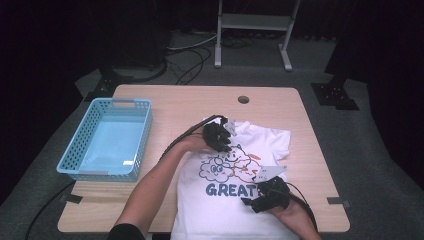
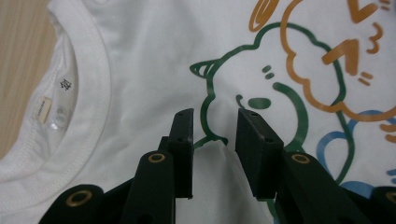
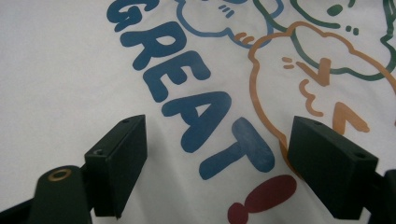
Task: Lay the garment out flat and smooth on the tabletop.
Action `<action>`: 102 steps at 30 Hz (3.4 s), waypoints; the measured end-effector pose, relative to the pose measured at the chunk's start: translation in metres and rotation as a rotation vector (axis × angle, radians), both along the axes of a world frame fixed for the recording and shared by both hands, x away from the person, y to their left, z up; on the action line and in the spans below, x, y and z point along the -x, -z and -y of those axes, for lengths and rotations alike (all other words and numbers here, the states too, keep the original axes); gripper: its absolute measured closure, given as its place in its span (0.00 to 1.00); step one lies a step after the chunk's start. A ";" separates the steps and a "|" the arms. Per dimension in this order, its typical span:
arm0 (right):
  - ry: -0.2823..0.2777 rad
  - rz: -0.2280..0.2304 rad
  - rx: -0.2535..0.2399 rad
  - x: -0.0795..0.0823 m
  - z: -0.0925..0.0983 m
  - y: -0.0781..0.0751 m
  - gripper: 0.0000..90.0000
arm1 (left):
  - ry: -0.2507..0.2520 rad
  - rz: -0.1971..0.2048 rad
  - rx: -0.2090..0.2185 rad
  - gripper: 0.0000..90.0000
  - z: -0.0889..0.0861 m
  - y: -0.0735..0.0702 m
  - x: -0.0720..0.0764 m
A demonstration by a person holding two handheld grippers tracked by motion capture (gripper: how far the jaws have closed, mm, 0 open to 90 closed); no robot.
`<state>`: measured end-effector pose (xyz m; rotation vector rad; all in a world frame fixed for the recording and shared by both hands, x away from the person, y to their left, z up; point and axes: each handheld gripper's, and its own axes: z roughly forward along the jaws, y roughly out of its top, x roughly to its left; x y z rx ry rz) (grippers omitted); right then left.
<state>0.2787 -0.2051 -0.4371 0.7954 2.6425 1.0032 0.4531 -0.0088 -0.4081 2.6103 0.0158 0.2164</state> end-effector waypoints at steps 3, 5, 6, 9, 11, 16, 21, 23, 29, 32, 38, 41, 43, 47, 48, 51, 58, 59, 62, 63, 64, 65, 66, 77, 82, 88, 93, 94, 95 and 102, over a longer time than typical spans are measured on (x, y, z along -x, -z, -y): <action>-0.002 0.000 0.001 0.000 0.000 0.000 0.21 | -0.007 -0.001 -0.019 0.81 0.000 0.003 -0.001; -0.003 0.002 -0.002 0.000 0.000 0.000 0.21 | -0.002 0.021 -0.032 0.94 0.000 0.002 0.000; -0.003 0.002 -0.002 0.000 0.000 0.000 0.21 | -0.002 0.021 -0.032 0.96 0.000 0.002 0.000; -0.001 0.002 -0.002 0.000 0.000 0.000 0.21 | 0.001 0.049 -0.066 0.97 -0.001 0.000 0.002; 0.000 0.002 -0.002 0.000 0.000 0.000 0.21 | 0.001 0.062 -0.075 0.97 -0.004 -0.003 0.003; 0.005 -0.003 0.000 0.000 -0.001 0.000 0.21 | -0.025 0.104 -0.075 0.97 -0.017 -0.016 0.004; 0.007 -0.005 0.009 0.000 -0.001 -0.001 0.21 | -0.033 0.156 -0.087 0.97 -0.036 -0.032 0.008; 0.008 -0.004 0.010 0.000 -0.002 -0.001 0.21 | -0.050 0.169 -0.095 0.97 -0.045 -0.038 0.007; 0.011 -0.013 0.020 0.001 -0.005 -0.002 0.21 | -0.103 0.214 -0.146 0.97 -0.071 -0.052 0.005; 0.009 -0.013 0.023 0.001 -0.007 -0.002 0.21 | -0.139 0.224 -0.167 0.97 -0.084 -0.055 0.003; 0.010 -0.020 0.034 0.001 -0.010 -0.003 0.21 | -0.216 0.250 -0.226 0.96 -0.111 -0.055 0.000; 0.010 -0.025 0.040 0.002 -0.011 -0.004 0.21 | -0.244 0.248 -0.241 0.92 -0.119 -0.055 -0.002; 0.009 -0.025 0.042 0.002 -0.011 -0.004 0.21 | -0.263 0.240 -0.244 0.92 -0.127 -0.055 -0.003; 0.009 -0.026 0.044 0.002 -0.013 -0.004 0.21 | -0.265 0.225 -0.227 0.91 -0.134 -0.054 -0.001; 0.010 -0.027 0.045 0.002 -0.013 -0.004 0.21 | -0.264 0.232 -0.229 0.91 -0.133 -0.055 0.000; 0.007 -0.027 0.052 0.002 -0.015 -0.005 0.21 | -0.266 0.258 -0.231 0.88 -0.132 -0.056 0.000; 0.010 -0.033 0.051 0.001 -0.015 -0.005 0.21 | -0.252 0.226 -0.184 0.84 -0.129 -0.057 0.000; 0.010 -0.035 0.051 0.001 -0.015 -0.005 0.21 | -0.238 0.214 -0.172 0.83 -0.127 -0.056 0.001; 0.005 -0.031 0.056 0.001 -0.016 -0.005 0.21 | -0.190 0.177 -0.140 0.77 -0.118 -0.050 0.002; 0.004 -0.031 0.057 0.001 -0.016 -0.005 0.21 | -0.181 0.160 -0.124 0.76 -0.114 -0.048 0.002; 0.005 -0.031 0.057 0.001 -0.016 -0.005 0.21 | -0.172 0.144 -0.108 0.75 -0.111 -0.045 0.002; 0.004 -0.031 0.057 0.001 -0.016 -0.005 0.21 | -0.156 0.134 -0.100 0.75 -0.107 -0.043 0.002; 0.003 -0.031 0.055 0.002 -0.015 -0.005 0.21 | -0.141 0.115 -0.086 0.73 -0.104 -0.041 0.002; 0.002 -0.030 0.043 0.002 -0.009 -0.004 0.21 | -0.042 -0.012 -0.176 0.68 -0.089 -0.016 0.006; 0.000 -0.028 0.038 0.002 -0.008 -0.004 0.21 | -0.052 -0.027 -0.252 0.68 -0.094 -0.011 0.005; 0.001 -0.025 0.035 0.004 -0.004 -0.003 0.21 | -0.065 -0.061 -0.327 0.62 -0.095 -0.010 0.001; -0.001 -0.030 0.041 0.006 0.003 -0.004 0.21 | -0.083 -0.040 -0.347 0.54 -0.097 -0.014 0.001; 0.002 -0.038 0.064 0.006 0.007 -0.006 0.21 | -0.098 -0.032 -0.328 0.52 -0.097 -0.017 0.002; 0.005 -0.033 0.077 0.005 0.009 -0.008 0.21 | -0.104 -0.024 -0.307 0.51 -0.098 -0.020 0.004; 0.073 0.009 0.056 -0.010 0.025 -0.025 0.20 | -0.074 -0.003 -0.195 0.45 -0.092 -0.036 0.032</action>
